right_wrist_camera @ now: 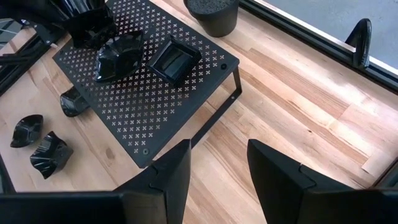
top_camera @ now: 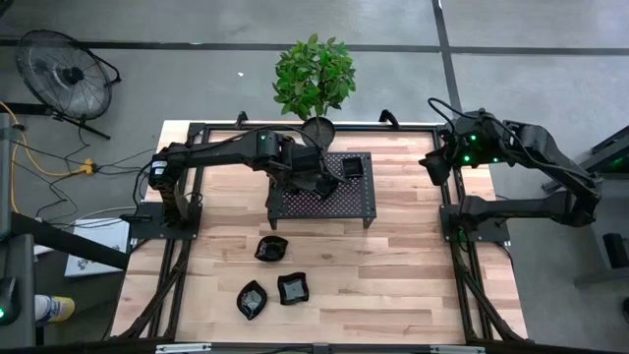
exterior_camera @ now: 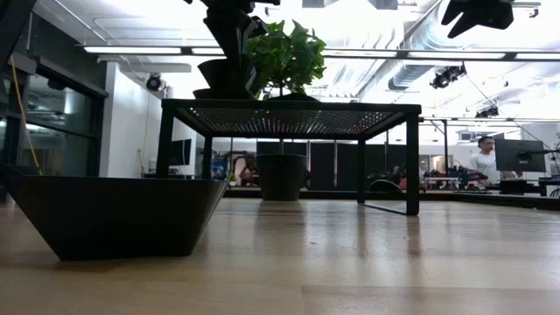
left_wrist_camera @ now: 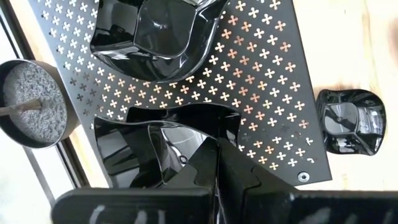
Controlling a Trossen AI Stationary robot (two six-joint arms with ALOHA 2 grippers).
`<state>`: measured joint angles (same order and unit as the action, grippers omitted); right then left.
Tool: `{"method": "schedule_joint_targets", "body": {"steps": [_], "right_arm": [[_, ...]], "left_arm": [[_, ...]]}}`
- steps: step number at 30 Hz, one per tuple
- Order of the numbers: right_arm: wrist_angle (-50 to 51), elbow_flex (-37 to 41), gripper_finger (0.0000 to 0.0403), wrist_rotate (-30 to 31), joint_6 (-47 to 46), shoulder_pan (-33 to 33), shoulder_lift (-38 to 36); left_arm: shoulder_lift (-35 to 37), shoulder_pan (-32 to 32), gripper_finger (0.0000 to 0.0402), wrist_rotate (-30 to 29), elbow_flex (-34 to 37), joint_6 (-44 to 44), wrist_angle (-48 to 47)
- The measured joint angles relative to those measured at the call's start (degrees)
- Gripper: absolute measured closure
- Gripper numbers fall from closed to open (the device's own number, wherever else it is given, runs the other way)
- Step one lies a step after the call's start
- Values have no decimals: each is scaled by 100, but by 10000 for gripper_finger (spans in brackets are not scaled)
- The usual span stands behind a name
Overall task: Pick & Place Mini shaped plates
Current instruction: Stack the black distorted square plate on top of the other black distorted square plates on the shelf
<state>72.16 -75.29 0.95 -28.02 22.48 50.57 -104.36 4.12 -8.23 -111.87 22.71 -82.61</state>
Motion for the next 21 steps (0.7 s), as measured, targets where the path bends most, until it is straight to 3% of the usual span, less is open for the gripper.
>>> {"method": "schedule_joint_targets", "body": {"steps": [12,21], "right_arm": [[0,0,249,-5,62,-2,0],[0,0,249,-12,61,-1,-2]], "left_arm": [[-33,0,401,0,2,544,-1],[-107,0,401,47,4,355,-138]]}}
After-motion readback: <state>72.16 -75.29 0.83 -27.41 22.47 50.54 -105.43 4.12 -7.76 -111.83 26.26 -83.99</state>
